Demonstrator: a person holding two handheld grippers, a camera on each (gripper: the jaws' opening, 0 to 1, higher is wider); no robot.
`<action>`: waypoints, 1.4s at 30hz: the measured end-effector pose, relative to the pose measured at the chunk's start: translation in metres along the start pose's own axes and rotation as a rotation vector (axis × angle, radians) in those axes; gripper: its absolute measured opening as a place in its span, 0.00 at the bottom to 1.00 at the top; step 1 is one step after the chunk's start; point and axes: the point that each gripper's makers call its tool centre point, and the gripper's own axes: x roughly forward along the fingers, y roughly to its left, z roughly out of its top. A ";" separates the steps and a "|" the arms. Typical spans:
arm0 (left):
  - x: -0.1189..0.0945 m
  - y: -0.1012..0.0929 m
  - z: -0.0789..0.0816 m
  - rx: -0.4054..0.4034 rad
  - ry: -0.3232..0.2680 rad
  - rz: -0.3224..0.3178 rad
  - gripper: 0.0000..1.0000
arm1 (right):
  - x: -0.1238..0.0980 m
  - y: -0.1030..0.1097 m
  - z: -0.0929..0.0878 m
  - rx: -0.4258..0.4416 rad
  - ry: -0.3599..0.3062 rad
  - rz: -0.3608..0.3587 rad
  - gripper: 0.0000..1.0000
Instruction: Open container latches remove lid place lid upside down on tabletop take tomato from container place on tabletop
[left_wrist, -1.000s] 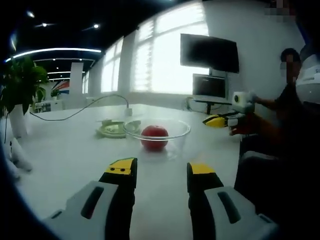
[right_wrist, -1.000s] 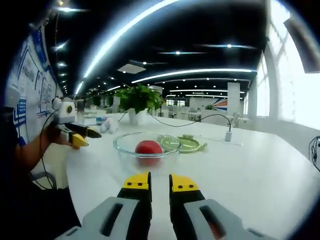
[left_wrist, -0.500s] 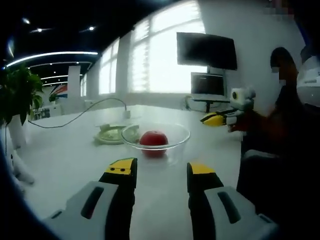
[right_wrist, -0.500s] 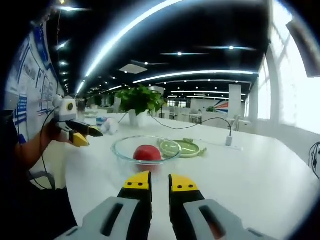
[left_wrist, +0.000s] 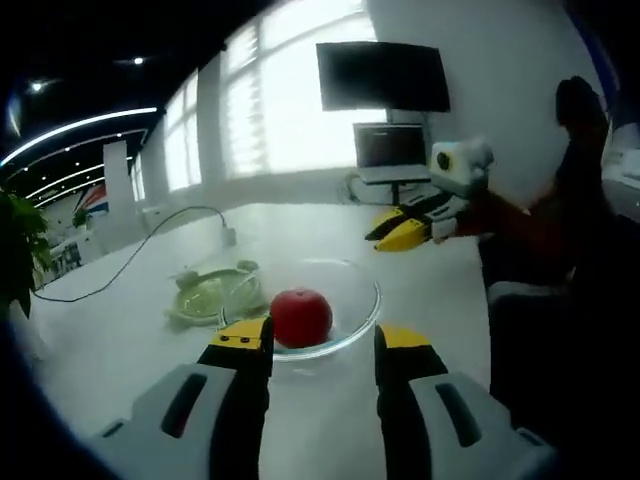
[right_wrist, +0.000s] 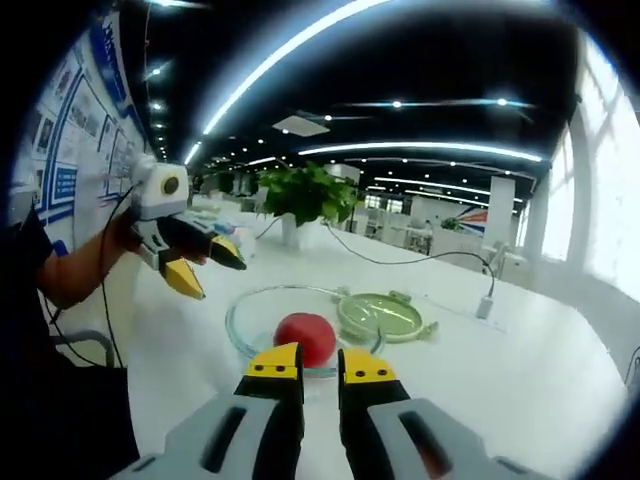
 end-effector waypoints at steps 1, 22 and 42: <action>0.006 0.000 0.002 0.005 0.014 -0.026 0.40 | 0.005 0.000 0.002 -0.009 0.005 0.006 0.09; 0.066 0.031 -0.022 0.008 0.296 -0.153 0.42 | 0.070 0.008 -0.017 -0.141 0.332 0.282 0.22; 0.085 0.026 -0.057 0.160 0.688 -0.309 0.46 | 0.093 0.028 -0.059 -0.185 0.614 0.455 0.40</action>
